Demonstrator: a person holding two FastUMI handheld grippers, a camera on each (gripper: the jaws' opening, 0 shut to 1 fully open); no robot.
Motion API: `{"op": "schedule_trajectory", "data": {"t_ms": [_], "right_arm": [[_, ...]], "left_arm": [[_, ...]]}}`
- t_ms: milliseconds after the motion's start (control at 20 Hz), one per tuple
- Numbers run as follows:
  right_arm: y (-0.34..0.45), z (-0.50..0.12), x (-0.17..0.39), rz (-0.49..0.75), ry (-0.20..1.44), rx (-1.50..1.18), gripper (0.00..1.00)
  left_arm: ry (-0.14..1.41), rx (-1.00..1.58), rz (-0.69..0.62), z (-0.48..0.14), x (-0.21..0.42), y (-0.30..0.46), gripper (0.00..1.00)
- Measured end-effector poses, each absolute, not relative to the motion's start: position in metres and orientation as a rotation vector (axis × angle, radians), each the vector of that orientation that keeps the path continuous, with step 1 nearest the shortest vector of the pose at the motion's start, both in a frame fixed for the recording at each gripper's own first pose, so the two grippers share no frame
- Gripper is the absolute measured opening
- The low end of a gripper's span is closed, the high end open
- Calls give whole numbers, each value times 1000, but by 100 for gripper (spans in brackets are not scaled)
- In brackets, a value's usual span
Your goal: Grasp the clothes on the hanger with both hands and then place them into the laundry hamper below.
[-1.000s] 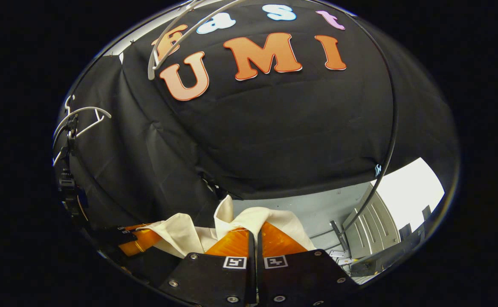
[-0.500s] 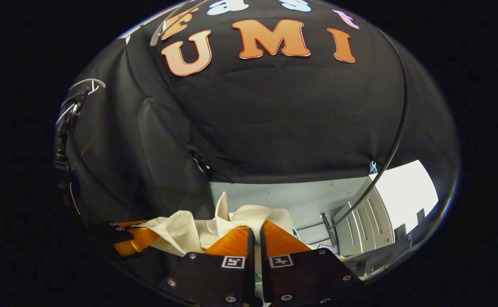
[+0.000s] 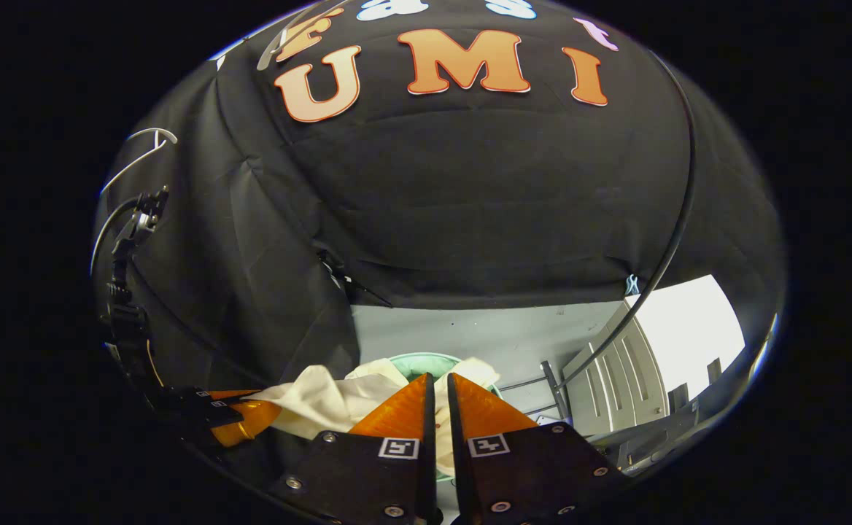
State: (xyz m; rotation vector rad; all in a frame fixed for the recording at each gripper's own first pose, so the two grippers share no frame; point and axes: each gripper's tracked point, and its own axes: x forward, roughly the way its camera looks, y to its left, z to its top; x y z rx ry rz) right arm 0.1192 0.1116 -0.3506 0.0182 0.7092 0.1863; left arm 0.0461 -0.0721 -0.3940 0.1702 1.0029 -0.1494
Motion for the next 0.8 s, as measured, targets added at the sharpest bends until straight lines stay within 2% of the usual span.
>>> {"op": "schedule_trajectory", "data": {"t_ms": [350,400,450,700,800], "right_arm": [[106,-358,110,177,729,13,12],[106,-358,109,177,732,8,0],[105,-360,109,176,734,3,14],[105,-360,109,179,735,-9,19],[106,-360,108,182,738,-13,22]], "left_arm": [[1013,166,-143,-397,48,-70,14],[1020,162,-141,-398,47,-69,14],[1025,157,-139,-399,46,-68,14],[1037,159,-128,-403,44,-63,15],[1039,161,-118,-400,43,-60,21]]}}
